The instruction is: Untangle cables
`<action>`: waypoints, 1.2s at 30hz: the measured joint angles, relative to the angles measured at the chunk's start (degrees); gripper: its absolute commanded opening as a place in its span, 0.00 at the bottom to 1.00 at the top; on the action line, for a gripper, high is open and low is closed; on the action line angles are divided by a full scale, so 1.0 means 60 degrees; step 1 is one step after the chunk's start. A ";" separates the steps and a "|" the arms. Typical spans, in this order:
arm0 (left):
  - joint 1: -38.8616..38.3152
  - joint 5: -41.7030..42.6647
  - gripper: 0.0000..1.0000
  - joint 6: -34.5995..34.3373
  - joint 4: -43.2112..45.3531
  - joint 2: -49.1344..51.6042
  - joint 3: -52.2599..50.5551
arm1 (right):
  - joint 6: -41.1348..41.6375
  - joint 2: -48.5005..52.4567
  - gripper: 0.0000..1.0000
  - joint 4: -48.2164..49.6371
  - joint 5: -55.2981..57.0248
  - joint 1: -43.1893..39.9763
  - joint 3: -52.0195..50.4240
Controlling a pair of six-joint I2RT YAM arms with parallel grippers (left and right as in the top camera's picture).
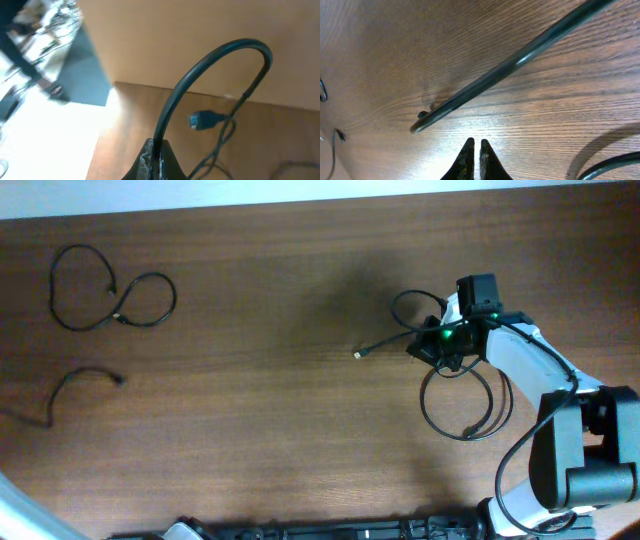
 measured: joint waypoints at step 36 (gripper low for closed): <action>-0.0098 0.7879 0.99 0.1872 -0.0302 0.5628 -0.0226 | -0.0058 -0.0029 0.48 -0.2233 0.0404 -0.0433 0.0525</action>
